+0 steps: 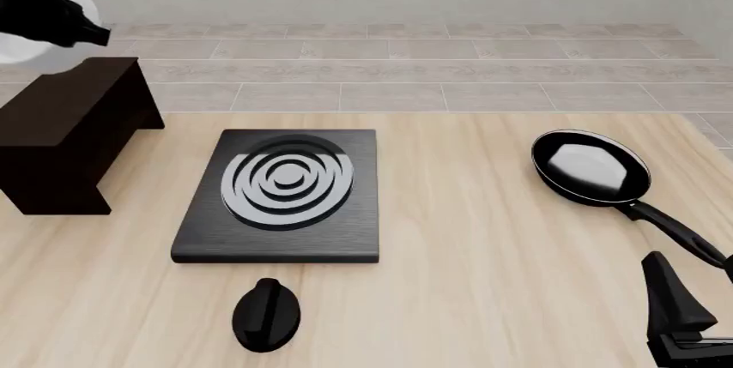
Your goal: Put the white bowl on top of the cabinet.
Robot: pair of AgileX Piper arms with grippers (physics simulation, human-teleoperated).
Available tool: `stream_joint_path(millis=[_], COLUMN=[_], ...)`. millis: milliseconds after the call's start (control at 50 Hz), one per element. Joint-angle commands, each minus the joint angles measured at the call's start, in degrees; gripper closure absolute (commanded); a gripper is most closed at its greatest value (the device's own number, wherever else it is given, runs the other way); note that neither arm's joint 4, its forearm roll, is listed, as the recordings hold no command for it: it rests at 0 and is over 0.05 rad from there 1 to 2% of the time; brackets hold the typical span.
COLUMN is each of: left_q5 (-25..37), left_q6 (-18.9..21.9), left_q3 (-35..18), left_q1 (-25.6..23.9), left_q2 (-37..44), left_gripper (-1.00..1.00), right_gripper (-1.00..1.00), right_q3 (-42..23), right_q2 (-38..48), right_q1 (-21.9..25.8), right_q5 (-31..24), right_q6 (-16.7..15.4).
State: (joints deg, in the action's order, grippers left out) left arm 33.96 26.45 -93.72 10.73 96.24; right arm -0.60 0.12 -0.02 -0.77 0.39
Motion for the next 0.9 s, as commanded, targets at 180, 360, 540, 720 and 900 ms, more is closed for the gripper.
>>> stream_joint_path(millis=[180,360,540,720,900], left_q5=[-2.86,-3.98,-6.13,-7.92,-6.94], left_q6=[-0.92,-3.56,-2.78,-3.18,-3.41], left_q3=[-0.91,-1.52,0.6,3.3,2.65], left_q1=[5.45,6.56,6.94,6.83,6.32], left_q2=[5.98,8.17,9.85,10.67,10.81], left_gripper=[1.0,1.0,1.0,1.0,1.0], right_gripper=[-1.0,-1.0,-1.0,-1.0,-1.0], right_q3=[0.0,0.0,0.0,0.0,0.0], right_q2=[0.0,0.0,0.0,0.0,0.0], right_q1=[0.0,0.0,0.0,0.01,0.0], right_q5=[0.01,0.01,0.0,0.01,0.0], right_q6=[0.0,-0.01,0.01,-0.01,0.01])
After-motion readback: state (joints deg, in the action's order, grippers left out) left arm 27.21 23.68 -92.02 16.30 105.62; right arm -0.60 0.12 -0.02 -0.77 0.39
